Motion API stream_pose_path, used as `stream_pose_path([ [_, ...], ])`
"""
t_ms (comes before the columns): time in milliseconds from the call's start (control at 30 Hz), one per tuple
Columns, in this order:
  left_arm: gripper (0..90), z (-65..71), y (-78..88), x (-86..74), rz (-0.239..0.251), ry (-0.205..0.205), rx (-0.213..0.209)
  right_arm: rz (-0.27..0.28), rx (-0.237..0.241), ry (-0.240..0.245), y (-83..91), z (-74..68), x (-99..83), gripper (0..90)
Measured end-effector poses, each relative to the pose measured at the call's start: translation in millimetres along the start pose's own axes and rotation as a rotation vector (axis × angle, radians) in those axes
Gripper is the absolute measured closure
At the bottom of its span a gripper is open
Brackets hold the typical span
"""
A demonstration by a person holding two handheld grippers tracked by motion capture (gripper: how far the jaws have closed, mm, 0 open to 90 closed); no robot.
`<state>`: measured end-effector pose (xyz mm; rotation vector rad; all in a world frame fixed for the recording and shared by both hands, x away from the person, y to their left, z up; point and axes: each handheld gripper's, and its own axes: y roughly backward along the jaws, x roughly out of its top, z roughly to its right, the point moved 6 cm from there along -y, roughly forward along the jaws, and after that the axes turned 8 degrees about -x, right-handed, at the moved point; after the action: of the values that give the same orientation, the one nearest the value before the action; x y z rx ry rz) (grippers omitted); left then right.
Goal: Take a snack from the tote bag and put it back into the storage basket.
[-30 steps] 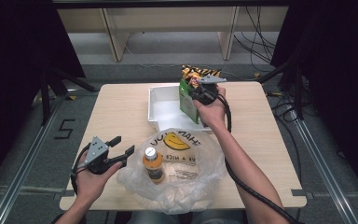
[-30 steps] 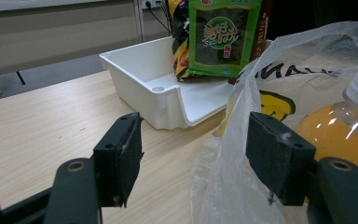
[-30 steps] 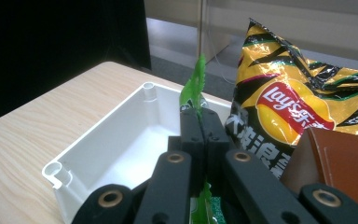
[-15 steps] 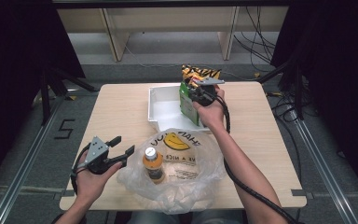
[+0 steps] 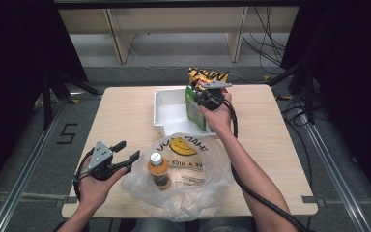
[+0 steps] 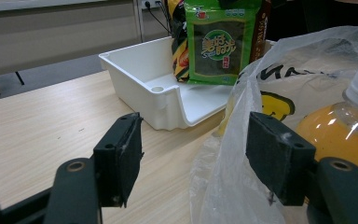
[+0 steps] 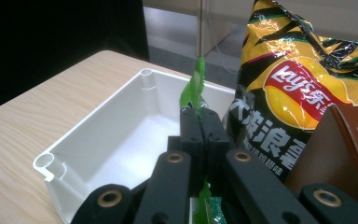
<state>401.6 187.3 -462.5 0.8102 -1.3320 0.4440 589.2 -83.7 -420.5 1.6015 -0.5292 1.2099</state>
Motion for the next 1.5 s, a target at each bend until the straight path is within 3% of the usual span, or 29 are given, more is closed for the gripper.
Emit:
stream_pose_path([
  [100,35.5,0.1,-0.2,-0.1,0.001,0.001,-0.001,-0.009,0.000,-0.008,-2.0,-0.9,-1.8,89.5],
  [200,35.5,0.3,-0.9,-0.4,-0.001,0.002,-0.003,-0.024,-0.015,0.022,-3.7,2.1,-5.6,87.9],
  [467,35.5,0.1,-2.1,0.0,0.007,-0.006,-0.012,-0.048,-0.044,0.045,-0.9,2.3,-4.8,83.2],
  [600,35.5,0.8,-2.6,0.7,0.010,-0.008,-0.015,-0.033,-0.062,0.066,0.9,2.1,-1.6,78.0],
  [633,35.5,1.0,-2.5,0.4,0.006,-0.006,-0.012,-0.028,-0.072,0.098,2.4,3.9,-0.3,76.5],
  [767,35.5,0.8,-3.0,1.2,0.010,-0.011,-0.014,0.008,-0.094,0.110,6.9,2.2,6.0,72.1],
  [800,35.6,1.1,-2.8,1.3,0.010,-0.009,-0.013,-0.011,-0.096,0.098,10.7,1.1,7.2,70.2],
  [833,35.5,1.2,-2.8,1.3,0.010,-0.010,-0.013,0.015,-0.097,0.119,11.4,2.9,10.3,68.2],
  [1100,35.4,1.9,-1.3,2.0,0.003,-0.007,-0.003,0.047,-0.098,0.085,29.1,6.1,19.8,60.9],
  [1133,35.4,2.0,-1.2,2.5,0.007,-0.008,-0.003,0.036,-0.093,0.099,31.7,7.6,19.3,59.7],
  [1167,35.4,1.9,-0.8,2.8,0.008,-0.008,-0.001,0.047,-0.092,0.085,32.2,7.2,19.7,58.1],
  [1200,35.3,1.7,-1.2,3.3,0.013,-0.009,-0.004,0.026,-0.077,0.058,35.6,4.9,18.9,56.5],
  [1233,35.4,1.5,-1.5,3.4,0.019,-0.009,-0.007,0.037,-0.078,0.073,36.7,6.3,18.9,54.9],
  [1433,35.3,2.1,1.3,4.6,0.024,-0.006,0.000,0.035,-0.055,0.008,52.8,10.5,18.1,47.5],
  [1500,35.3,2.9,1.1,4.6,0.028,-0.005,-0.005,0.046,-0.049,0.011,59.2,13.2,18.4,45.8],
])
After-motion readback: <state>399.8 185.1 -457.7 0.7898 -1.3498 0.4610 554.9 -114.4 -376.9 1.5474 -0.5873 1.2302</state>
